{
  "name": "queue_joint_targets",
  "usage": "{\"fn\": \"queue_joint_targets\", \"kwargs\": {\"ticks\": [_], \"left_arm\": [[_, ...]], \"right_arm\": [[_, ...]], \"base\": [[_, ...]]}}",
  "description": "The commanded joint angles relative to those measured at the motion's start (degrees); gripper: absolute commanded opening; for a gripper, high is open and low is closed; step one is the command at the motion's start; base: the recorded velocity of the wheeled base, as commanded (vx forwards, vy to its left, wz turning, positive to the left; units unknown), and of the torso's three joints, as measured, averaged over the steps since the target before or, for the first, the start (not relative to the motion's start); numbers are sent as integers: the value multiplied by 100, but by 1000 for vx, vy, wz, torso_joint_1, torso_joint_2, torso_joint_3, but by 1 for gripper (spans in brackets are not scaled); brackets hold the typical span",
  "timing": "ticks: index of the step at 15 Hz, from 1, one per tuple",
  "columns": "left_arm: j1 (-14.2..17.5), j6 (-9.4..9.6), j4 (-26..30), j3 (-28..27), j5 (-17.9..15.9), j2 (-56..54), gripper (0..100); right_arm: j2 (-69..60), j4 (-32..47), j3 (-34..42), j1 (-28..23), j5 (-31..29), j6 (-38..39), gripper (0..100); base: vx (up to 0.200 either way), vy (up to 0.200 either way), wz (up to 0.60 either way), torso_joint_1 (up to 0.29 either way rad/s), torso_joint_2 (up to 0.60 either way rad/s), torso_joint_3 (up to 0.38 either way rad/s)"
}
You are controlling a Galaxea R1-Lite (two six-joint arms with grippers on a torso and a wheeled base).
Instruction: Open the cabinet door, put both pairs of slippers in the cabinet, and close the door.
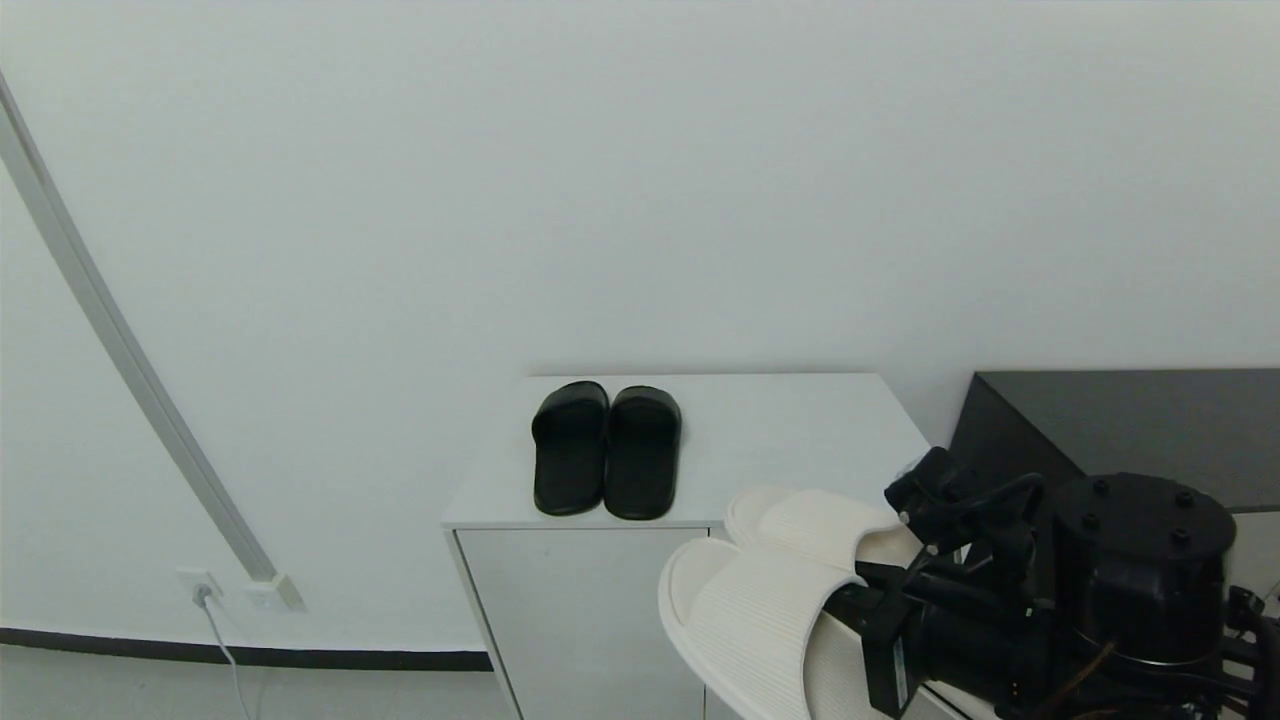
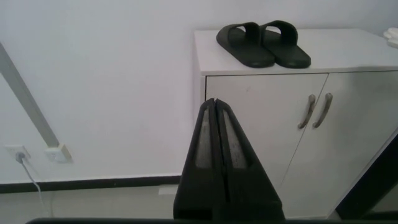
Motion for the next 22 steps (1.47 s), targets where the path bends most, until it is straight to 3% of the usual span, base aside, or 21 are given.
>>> {"fn": "queue_joint_targets", "kwargs": {"ticks": [1,10,22], "left_arm": [[1,-1,2,-1,1,-1,0],[-8,-10,2,-1,1,-1,0],[1,7,2,-1,1,-1,0]], "right_arm": [[24,-1,10,5,2,-2,0],[24,-1,89,5,11,-20,0],[103,-9,116,67,2,-29,0]], "base": [[0,0,0,0,0,0],[0,0,0,-8,17,12],[0,0,0,-182,431,240]]}}
